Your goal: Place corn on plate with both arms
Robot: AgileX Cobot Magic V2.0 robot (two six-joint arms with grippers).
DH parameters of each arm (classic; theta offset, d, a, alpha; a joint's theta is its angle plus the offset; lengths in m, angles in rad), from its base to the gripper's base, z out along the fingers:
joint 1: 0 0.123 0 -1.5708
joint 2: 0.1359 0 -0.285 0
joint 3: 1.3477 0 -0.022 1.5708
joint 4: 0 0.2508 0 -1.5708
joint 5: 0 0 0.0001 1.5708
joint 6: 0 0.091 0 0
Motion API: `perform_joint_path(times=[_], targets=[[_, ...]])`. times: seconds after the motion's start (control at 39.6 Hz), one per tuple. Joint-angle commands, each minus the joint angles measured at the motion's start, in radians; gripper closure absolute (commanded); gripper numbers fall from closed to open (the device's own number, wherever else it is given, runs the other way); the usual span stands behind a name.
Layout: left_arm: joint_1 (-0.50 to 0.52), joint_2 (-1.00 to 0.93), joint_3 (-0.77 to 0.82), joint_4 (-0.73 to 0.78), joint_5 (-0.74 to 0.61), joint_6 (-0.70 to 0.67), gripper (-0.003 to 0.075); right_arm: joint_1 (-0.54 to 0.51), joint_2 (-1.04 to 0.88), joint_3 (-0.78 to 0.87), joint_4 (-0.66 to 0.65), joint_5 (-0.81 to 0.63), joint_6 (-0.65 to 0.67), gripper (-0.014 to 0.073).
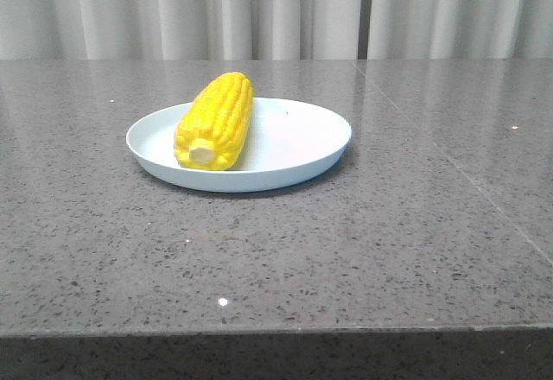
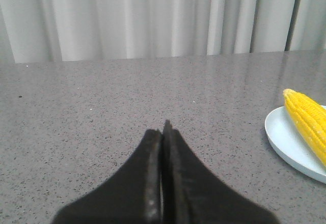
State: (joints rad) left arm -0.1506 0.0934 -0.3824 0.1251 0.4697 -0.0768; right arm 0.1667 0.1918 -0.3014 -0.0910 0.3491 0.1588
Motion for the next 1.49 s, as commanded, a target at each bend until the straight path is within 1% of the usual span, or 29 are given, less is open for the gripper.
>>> perform_joint_path(times=[0.0,0.23,0.38,0.48,0.63,0.73,0.83,0.93,0.98,1.06,1.24,1.46], targets=[[-0.006,0.01,-0.026,0.003,-0.078,-0.001,0.0741,-0.002,0.007,-0.029,-0.018,-0.092,-0.006,0.0715],[-0.006,0.01,-0.024,0.001,-0.089,-0.001,0.0741,-0.002,0.007,-0.029,-0.018,-0.092,-0.006,0.0715],[0.012,-0.015,0.005,-0.001,-0.16,-0.001,0.0741,-0.002,0.007,-0.029,-0.018,-0.092,-0.006,0.0715],[0.047,-0.056,0.065,-0.043,-0.239,-0.001,0.0741,-0.002,0.007,-0.029,-0.018,-0.092,-0.006,0.0715],[0.12,-0.123,0.184,-0.096,-0.277,0.0,0.0741,-0.002,0.007,-0.029,-0.018,-0.092,-0.006,0.0715],[0.155,-0.121,0.258,-0.103,-0.326,0.0,0.0741,-0.002,0.007,-0.029,-0.018,-0.092,-0.006,0.0715],[0.165,-0.121,0.326,-0.11,-0.397,0.006,0.0741,-0.002,0.007,-0.029,-0.018,-0.092,-0.006,0.0715],[0.165,-0.121,0.376,-0.134,-0.445,0.043,0.0741,-0.002,0.007,-0.029,-0.018,-0.092,-0.006,0.0715],[0.165,-0.121,0.392,-0.144,-0.455,0.052,0.0741,-0.002,0.007,-0.029,-0.018,-0.092,-0.006,0.0715],[0.165,-0.121,0.392,-0.148,-0.431,0.066,0.0741,-0.002,0.007,-0.029,-0.018,-0.092,-0.006,0.0715],[0.165,-0.121,0.392,-0.21,-0.431,0.154,0.0741,-0.002,0.007,-0.029,-0.018,-0.092,-0.006,0.0715],[0.165,-0.121,0.392,-0.212,-0.431,0.154,0.0741,-0.002,0.007,-0.029,-0.018,-0.092,-0.006,0.0715]])
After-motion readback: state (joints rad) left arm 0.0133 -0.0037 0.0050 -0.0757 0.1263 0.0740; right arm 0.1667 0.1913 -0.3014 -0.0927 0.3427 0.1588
